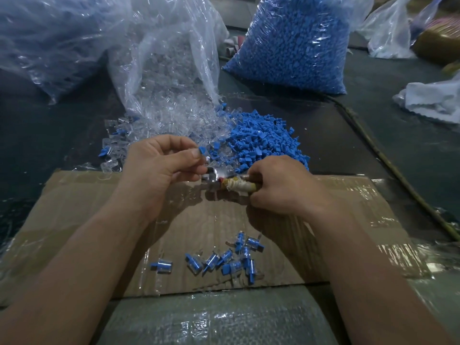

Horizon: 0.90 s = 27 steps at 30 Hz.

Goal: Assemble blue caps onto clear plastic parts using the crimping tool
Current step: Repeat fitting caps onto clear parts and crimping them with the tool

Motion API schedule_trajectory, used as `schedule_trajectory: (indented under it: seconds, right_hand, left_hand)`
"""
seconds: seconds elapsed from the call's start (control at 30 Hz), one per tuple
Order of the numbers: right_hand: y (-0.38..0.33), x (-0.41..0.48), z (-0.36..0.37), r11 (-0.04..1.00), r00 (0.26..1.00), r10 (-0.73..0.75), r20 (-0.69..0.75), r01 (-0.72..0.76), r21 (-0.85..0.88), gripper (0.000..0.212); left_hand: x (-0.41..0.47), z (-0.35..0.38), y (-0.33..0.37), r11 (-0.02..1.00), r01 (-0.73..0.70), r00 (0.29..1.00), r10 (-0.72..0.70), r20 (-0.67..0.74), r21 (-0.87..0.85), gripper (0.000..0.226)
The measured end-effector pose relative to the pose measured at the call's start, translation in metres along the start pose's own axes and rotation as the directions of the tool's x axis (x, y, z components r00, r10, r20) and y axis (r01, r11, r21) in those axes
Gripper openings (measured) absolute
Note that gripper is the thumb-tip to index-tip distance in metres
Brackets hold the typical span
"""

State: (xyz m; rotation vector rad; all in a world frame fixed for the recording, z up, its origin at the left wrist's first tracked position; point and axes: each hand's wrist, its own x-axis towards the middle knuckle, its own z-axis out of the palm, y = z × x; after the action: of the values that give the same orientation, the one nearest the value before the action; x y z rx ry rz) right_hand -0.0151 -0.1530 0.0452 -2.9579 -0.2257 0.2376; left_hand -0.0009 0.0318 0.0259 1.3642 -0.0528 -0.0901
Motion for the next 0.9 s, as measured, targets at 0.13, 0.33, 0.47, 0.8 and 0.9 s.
schedule_trajectory:
  seconds: [0.13, 0.33, 0.47, 0.8, 0.9]
  right_hand:
    - [-0.001, 0.003, 0.006, 0.999, 0.996, 0.034, -0.082, -0.036, -0.03, 0.009]
    - [0.011, 0.002, 0.002, 0.995, 0.978, 0.077, -0.193, -0.062, 0.081, 0.007]
    - [0.012, 0.0, -0.002, 0.977, 0.955, 0.098, -0.28, -0.039, 0.208, 0.026]
    - [-0.004, -0.003, 0.003, 0.961, 0.98, 0.024, -0.198, 0.032, 0.276, 0.019]
    - [-0.006, -0.003, 0.005, 0.962, 0.983, -0.004, -0.183, 0.054, 0.266, 0.019]
  left_hand:
    - [0.002, -0.002, 0.0, 0.998, -0.055, 0.998, 0.054, -0.025, -0.011, 0.016]
    - [0.003, -0.001, 0.001, 0.995, -0.082, 0.994, 0.077, -0.079, -0.058, 0.008]
    - [0.001, 0.001, 0.0, 0.996, -0.08, 0.994, 0.076, -0.077, -0.044, 0.009]
    - [-0.003, 0.008, 0.002, 0.994, -0.103, 0.992, 0.101, -0.07, -0.03, 0.012]
    - [-0.003, 0.01, 0.003, 0.993, -0.115, 0.991, 0.114, -0.074, -0.014, 0.014]
